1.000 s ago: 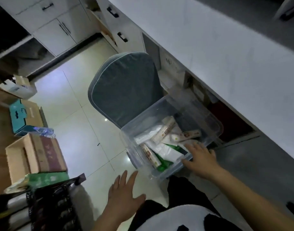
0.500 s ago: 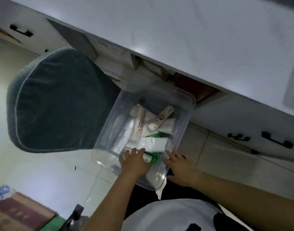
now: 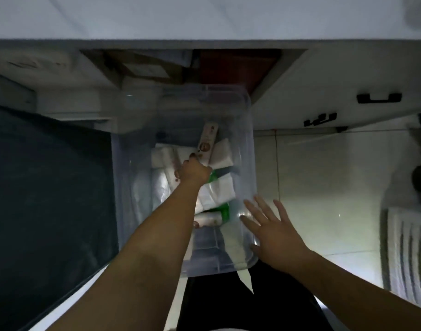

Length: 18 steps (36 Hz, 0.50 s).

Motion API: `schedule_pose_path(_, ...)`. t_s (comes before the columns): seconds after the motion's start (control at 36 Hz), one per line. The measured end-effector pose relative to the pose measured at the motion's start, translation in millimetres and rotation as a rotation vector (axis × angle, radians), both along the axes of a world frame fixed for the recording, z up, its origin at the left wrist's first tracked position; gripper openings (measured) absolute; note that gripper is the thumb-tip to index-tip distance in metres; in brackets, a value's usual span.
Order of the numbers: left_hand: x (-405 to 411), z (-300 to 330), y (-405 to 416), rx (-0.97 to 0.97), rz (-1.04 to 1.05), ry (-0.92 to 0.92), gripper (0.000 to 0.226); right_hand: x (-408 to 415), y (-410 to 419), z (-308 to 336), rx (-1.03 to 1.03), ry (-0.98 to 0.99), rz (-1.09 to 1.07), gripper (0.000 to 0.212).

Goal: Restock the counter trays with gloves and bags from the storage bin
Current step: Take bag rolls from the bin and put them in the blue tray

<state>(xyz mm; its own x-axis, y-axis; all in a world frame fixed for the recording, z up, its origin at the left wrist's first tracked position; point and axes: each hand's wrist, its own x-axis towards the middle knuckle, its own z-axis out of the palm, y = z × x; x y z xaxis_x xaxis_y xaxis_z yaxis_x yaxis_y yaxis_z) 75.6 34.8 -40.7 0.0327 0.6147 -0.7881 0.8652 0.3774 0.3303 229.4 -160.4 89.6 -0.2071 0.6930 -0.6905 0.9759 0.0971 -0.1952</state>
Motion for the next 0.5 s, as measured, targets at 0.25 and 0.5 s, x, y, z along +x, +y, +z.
schedule_pose_path(0.25,1,-30,16,-0.087,0.074,-0.032,0.052,-4,-7,8,0.014,0.099,-0.137,0.061)
schedule_pose_path(0.5,-47,61,-30,-0.345,0.592,-0.418,0.046,-15,21,42,0.054,0.163,-0.288,0.066)
